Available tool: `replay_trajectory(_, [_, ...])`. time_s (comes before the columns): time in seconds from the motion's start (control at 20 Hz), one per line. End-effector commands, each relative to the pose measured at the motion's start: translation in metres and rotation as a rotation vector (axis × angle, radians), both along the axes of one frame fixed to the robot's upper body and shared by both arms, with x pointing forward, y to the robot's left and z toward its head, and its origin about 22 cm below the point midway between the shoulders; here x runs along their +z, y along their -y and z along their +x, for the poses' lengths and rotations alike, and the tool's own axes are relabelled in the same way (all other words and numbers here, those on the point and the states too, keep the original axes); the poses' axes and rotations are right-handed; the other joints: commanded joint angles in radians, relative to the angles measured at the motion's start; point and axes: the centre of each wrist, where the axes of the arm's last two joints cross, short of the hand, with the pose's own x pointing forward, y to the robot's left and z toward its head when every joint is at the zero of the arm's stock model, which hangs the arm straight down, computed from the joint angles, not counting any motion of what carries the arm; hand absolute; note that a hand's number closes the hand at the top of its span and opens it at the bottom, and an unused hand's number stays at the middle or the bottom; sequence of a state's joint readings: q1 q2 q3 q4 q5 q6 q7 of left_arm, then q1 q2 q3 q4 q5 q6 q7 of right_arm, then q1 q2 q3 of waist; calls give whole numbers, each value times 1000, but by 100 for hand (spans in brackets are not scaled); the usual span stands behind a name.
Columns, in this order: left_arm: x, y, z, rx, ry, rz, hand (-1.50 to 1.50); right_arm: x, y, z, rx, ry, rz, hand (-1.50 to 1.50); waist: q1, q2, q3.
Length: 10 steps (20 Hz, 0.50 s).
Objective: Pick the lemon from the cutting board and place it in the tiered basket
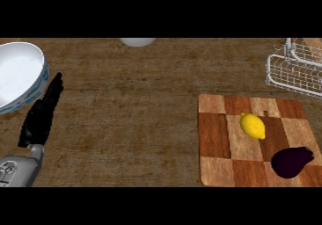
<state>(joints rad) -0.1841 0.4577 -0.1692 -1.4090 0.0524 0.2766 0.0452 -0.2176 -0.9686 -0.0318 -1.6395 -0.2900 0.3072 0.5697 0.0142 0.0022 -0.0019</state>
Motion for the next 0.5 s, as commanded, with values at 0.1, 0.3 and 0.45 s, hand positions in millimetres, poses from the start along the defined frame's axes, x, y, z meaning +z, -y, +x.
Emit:
replay_trajectory(0.1, [3,7,-7,10,13,-5,0,6,-50,19,-24,-96,-53,-150,0,-3,1])
replay_trajectory(0.3, [8,6,-4,-9,13,15,0,1,-74,45,-39,-198,-102,-150,8,-1,1])
replay_trajectory(0.45, [6,0,9,4,-5,8,0,-4,-79,48,-19,-275,-111,-150,-8,-2,1])
